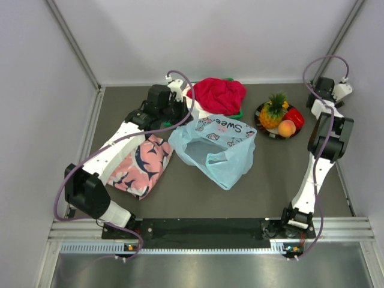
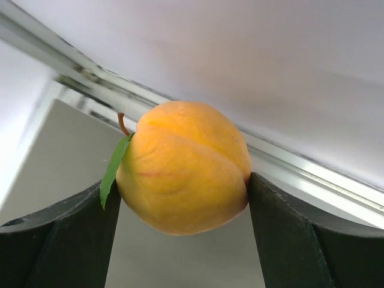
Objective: Place the fruits into the plastic bag
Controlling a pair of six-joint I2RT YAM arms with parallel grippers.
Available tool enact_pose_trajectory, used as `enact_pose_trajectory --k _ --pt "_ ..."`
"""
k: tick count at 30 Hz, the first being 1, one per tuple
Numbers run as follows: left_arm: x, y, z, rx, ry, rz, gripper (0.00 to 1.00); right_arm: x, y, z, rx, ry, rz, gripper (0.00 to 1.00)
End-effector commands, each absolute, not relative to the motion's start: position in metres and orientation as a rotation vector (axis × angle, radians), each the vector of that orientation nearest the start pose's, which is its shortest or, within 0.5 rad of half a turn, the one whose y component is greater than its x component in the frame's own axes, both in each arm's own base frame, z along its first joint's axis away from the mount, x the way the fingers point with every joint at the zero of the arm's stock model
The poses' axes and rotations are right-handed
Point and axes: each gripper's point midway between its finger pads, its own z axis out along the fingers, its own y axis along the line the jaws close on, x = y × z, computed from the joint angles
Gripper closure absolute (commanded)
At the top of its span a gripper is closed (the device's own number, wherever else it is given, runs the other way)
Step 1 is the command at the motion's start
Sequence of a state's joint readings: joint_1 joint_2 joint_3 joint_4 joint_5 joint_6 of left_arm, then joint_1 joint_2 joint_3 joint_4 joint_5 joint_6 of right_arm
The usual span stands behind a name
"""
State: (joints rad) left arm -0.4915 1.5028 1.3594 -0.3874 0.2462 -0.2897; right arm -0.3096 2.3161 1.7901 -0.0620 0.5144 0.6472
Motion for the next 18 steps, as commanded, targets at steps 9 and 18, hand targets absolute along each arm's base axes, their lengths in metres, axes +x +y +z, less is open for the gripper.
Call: enact_pose_trajectory --k 9,18 --pt "0.361 -0.254 0.282 0.365 2.017 -0.739 1.00 0.556 -0.234 0.199 1.104 1.506 -0.208 0.88" --pt "0.364 -0.253 0.275 0.358 2.029 -0.723 1.00 0.526 -0.178 0.251 1.015 1.460 0.036 0.91"
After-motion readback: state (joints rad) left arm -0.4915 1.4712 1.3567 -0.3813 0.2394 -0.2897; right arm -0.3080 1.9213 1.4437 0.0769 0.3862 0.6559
